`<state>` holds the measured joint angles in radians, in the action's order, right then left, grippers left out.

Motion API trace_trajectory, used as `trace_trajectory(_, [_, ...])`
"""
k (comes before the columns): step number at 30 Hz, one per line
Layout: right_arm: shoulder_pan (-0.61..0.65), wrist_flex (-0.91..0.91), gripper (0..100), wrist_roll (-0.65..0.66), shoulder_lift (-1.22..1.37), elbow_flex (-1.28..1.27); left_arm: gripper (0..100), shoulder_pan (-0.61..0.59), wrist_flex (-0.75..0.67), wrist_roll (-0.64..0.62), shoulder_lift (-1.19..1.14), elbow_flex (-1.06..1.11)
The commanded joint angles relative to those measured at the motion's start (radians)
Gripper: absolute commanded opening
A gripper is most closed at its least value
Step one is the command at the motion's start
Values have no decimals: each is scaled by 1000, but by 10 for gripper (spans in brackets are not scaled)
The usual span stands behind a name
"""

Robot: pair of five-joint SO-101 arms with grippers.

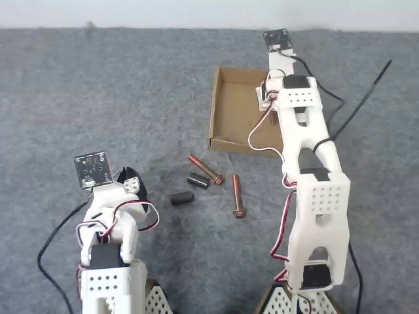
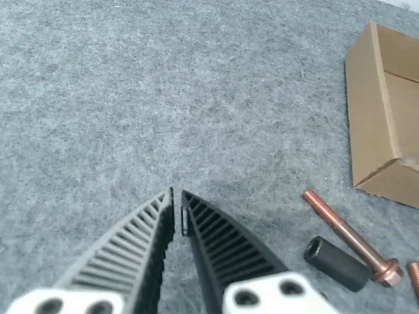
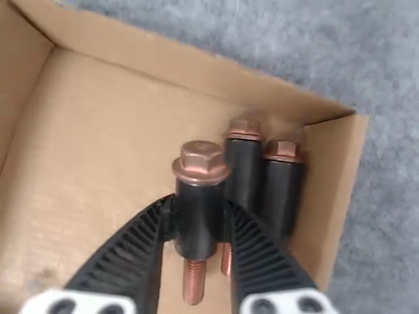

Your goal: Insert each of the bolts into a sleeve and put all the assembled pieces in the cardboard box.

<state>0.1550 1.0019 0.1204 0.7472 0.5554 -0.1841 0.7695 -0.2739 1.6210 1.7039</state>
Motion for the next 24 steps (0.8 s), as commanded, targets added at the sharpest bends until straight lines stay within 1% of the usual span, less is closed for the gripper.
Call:
trace_trajectory(1, [15, 61, 144, -8, -39, 77, 11, -3, -3, 9, 14, -12])
trace_trajectory(2, [19, 79, 161, -6, -39, 81, 11, -3, -3, 9, 14, -12])
trace_trajectory(4, [24, 102, 152, -9, -39, 95, 11, -3, -3, 9, 14, -12])
trace_trajectory(8, [25, 162, 69, -12, -41, 180, 11, -3, -3, 9, 14, -12])
trace_trajectory(11, [25, 260, 6, -12, -41, 270, 11, -3, -3, 9, 14, -12])
trace_trajectory(20, [30, 688, 6, -9, -41, 554, 11, -3, -3, 9, 14, -12])
trace_trajectory(22, [36, 766, 6, -6, -41, 605, 11, -3, -3, 9, 14, -12])
trace_trajectory(24, [38, 794, 6, -6, -41, 623, 11, -3, -3, 9, 14, -12])
